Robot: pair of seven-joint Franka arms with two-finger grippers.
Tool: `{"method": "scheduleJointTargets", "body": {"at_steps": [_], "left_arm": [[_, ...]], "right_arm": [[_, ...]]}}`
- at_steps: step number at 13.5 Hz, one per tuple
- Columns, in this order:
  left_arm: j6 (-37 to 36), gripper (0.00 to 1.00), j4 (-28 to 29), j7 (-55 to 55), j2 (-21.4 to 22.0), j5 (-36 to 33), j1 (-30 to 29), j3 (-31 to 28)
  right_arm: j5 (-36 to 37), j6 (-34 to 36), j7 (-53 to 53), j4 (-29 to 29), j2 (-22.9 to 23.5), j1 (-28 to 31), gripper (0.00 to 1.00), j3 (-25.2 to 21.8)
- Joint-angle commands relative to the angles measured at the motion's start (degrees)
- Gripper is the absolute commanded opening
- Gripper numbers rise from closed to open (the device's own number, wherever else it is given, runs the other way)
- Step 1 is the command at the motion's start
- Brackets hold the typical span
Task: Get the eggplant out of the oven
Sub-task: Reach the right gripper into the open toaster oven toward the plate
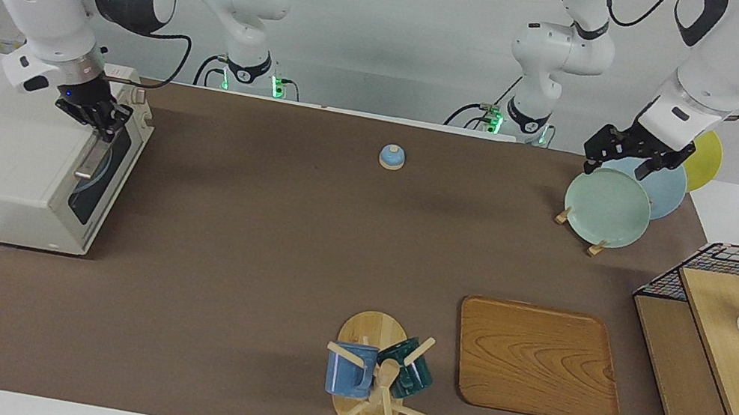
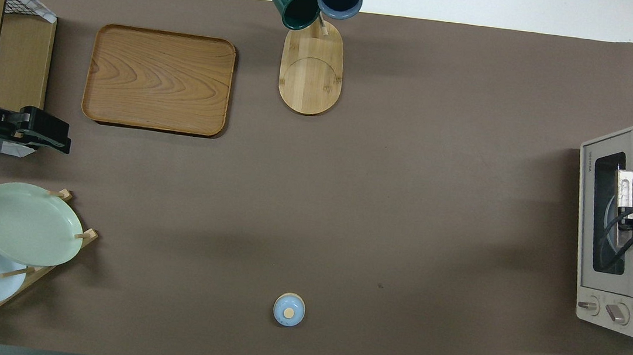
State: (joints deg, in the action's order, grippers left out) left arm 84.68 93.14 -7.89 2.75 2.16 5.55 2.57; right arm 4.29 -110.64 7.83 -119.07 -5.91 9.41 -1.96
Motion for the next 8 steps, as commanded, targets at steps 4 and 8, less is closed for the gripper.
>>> {"method": "scheduleJointTargets", "body": {"at_steps": [4,8], "left_arm": [[-0.13,1.0,0.02,-0.02,0.59,-1.28,-0.18,0.06],[-0.13,1.0,0.02,-0.02,0.59,-1.28,-0.18,0.06]], "right_arm": [[-4.28,-8.35,-0.71,-7.39,0.28,-3.25,0.0,0.46],[-6.66,-13.54,-0.8,-7.76,4.23,-5.62,0.0,0.46]]}}
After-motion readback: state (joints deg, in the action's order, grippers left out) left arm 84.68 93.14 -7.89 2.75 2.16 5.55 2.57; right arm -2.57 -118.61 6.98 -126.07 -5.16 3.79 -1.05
